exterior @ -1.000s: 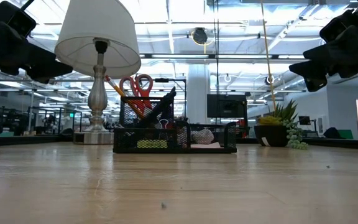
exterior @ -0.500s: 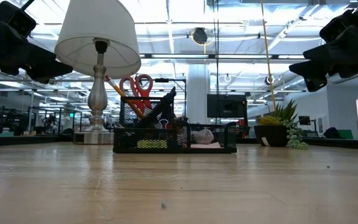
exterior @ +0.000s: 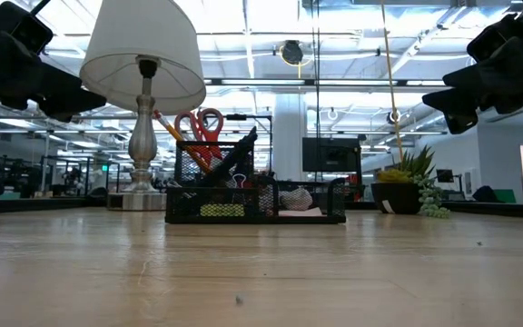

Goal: Pick and place office supplies into organizer
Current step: Return to Home Position

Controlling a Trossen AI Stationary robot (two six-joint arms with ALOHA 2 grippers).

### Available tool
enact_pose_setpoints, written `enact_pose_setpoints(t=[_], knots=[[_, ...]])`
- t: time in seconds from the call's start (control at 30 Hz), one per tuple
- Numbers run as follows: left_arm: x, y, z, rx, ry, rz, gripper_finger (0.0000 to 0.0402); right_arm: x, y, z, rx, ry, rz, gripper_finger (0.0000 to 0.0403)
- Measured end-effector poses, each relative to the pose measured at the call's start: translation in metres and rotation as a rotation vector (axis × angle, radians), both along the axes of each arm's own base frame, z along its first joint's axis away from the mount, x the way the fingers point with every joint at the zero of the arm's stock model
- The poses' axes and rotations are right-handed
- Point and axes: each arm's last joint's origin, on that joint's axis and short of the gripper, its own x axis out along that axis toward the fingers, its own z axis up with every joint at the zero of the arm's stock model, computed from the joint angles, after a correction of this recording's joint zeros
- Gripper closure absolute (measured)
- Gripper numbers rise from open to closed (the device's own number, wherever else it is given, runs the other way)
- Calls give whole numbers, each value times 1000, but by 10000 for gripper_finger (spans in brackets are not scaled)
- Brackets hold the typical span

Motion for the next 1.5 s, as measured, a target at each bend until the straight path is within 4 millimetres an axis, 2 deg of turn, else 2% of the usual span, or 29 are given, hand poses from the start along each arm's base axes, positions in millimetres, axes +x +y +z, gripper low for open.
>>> enact_pose_setpoints(t=[1.5], knots=[[0, 0, 0, 0, 0, 0, 128, 0, 0, 0, 0, 0, 0, 209]])
